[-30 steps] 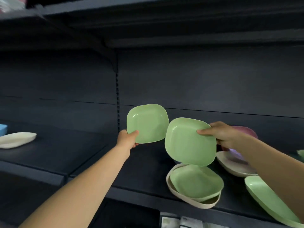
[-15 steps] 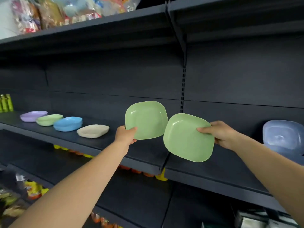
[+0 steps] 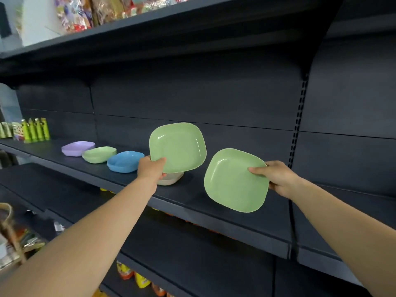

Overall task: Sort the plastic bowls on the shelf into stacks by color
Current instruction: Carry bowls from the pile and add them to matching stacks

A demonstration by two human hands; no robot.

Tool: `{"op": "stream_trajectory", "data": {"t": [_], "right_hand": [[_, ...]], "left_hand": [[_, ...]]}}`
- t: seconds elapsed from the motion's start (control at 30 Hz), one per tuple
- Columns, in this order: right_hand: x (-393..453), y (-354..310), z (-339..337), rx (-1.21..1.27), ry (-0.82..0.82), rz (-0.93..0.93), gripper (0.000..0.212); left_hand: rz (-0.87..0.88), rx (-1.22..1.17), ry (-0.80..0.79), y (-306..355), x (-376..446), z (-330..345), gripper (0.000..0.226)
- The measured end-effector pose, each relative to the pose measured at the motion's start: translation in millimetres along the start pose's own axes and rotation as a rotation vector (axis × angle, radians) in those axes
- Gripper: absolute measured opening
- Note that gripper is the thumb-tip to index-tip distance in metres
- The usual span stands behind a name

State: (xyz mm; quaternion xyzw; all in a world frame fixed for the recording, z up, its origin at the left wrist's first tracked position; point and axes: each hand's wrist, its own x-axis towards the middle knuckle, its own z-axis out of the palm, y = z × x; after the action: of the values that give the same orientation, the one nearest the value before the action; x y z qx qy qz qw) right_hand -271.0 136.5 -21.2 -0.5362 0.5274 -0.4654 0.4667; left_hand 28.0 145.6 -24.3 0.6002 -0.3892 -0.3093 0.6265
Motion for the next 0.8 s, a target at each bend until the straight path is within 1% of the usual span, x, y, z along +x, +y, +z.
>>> {"op": "stream_trajectory", "data": {"t": [0.07,0.17,0.27,0.33,0.43,0.57,0.67,0.73,0.8], "right_hand": [[16,9,12,-0.020,0.003,0.005,0.018],[45,24,28,-0.043,0.003,0.030,0.019],[72,40,40,-0.074,-0.005,0.061,0.018],[88,51,43,-0.116,-0.004,0.075,0.016],[106,64,39,-0.257,0.008,0.078,0.011],[115,76,35,-0.364,0.053,0.064,0.012],[111,75,38,-0.340,0.031,0.037,0.011],[108,70,36,-0.303,-0.011,0.014,0.015],[105,65,32,-0.243,-0.013,-0.013,0.018]], "left_hand": [[-0.017,0.019,-0.005,-9,14,5,0.018],[-0.059,0.011,-0.010,-25,40,21,0.025],[-0.112,-0.015,-0.015,-34,63,43,0.015],[-0.125,-0.033,-0.045,-39,82,59,0.015],[-0.131,-0.054,-0.096,-44,107,84,0.007],[-0.138,-0.063,-0.193,-52,122,118,0.005],[-0.170,-0.068,-0.273,-61,123,136,0.006],[-0.170,-0.055,-0.316,-63,121,142,0.009],[-0.154,-0.049,-0.356,-63,117,142,0.008]]}}
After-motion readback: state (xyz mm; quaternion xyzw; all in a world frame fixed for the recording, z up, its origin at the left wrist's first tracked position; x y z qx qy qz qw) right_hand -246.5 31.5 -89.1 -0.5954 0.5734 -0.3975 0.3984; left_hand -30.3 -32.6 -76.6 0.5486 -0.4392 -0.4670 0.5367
